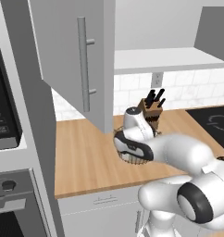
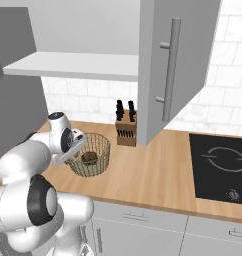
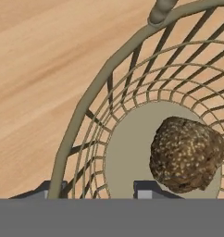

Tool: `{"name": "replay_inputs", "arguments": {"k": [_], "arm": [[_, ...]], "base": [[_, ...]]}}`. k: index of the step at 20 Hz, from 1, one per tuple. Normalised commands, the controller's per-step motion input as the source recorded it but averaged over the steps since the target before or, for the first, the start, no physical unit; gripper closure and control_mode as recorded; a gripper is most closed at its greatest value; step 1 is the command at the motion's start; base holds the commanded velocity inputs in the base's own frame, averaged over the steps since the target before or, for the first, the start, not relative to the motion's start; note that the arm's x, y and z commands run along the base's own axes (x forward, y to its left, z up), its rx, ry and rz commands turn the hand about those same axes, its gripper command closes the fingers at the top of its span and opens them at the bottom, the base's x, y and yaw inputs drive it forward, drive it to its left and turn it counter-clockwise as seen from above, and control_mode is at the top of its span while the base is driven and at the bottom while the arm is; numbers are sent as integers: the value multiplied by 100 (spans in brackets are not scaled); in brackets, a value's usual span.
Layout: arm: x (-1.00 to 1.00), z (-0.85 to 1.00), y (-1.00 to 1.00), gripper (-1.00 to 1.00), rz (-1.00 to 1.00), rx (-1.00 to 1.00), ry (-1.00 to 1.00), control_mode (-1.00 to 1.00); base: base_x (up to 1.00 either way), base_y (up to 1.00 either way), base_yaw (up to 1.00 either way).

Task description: Open the cabinet, pick up the bread from the cabinet and place it in the basket. Then move the basket to the dining counter.

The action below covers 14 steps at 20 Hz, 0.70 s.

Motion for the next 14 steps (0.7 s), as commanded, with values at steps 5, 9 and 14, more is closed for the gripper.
{"name": "replay_inputs", "arguments": {"k": [5,9,14], "arm": [[-44,-42,-25,100,1,-2,0,-100],[-44,6,-17,100,1,-2,0,-100],[-47,58,-5,100,6,-8,-4,-100]], "base": [[0,0,0],[0,0,0],[0,0,0]]}}
